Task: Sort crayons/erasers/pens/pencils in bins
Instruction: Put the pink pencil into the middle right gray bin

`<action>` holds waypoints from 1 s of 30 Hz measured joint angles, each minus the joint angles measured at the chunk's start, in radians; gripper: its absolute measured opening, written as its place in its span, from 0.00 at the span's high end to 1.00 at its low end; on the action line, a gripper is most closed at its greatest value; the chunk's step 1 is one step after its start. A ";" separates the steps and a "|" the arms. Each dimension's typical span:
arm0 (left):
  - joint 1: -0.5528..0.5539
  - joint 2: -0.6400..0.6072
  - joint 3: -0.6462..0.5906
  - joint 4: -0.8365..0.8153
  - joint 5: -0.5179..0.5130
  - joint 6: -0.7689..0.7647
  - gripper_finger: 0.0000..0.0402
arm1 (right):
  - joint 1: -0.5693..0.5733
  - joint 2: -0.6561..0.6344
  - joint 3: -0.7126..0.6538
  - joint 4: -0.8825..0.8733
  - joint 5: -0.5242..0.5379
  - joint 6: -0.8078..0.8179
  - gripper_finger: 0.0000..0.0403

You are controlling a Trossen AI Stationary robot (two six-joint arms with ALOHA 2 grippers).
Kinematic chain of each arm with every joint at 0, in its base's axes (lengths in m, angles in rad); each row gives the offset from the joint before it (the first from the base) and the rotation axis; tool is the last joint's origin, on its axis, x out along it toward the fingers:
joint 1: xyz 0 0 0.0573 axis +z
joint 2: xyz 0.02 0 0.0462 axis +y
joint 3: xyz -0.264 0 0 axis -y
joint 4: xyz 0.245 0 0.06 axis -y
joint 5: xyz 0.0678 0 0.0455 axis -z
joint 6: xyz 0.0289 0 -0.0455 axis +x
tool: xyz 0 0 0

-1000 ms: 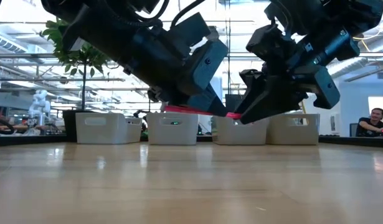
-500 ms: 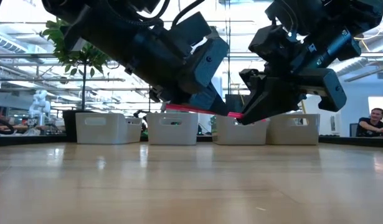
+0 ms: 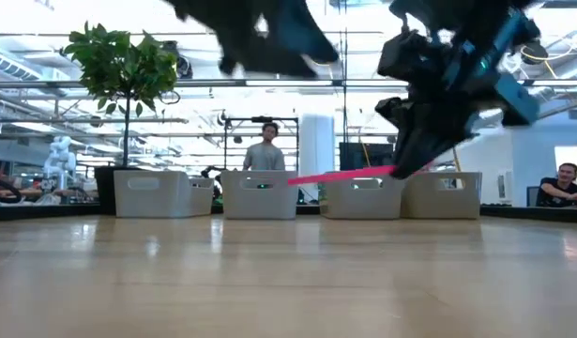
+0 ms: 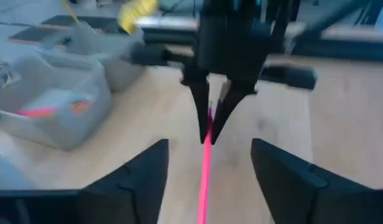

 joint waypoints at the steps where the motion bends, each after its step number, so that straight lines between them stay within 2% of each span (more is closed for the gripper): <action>1: 0.005 -0.044 0.000 -0.034 0.000 -0.005 0.40 | -0.013 -0.014 0.030 -0.075 0.003 0.019 0.96; 3: 0.018 -0.139 0.000 -0.120 -0.005 -0.024 0.38 | -0.048 -0.043 0.097 -0.249 0.032 0.058 0.96; 9: 0.057 -0.418 0.001 -0.340 -0.080 -0.186 0.38 | -0.211 -0.082 0.329 -0.649 0.256 0.175 0.96; 12: 0.068 -0.530 0.000 -0.371 -0.139 -0.216 0.38 | -0.339 -0.066 0.464 -0.737 0.264 0.286 0.96; 16: 0.081 -0.636 0.000 -0.371 -0.234 -0.215 0.38 | -0.511 0.001 0.578 -0.776 0.252 0.333 0.96; 20: 0.100 -0.695 0.000 -0.382 -0.293 -0.211 0.38 | -0.641 0.087 0.580 -0.822 0.084 0.407 0.96; 26: 0.173 -0.770 0.000 -0.448 -0.283 -0.164 0.38 | -0.694 0.173 0.524 -0.712 0.027 0.521 0.96; 30: 0.265 -0.811 0.000 -0.512 -0.209 -0.126 0.38 | -0.694 0.219 0.524 -0.593 0.022 0.627 0.96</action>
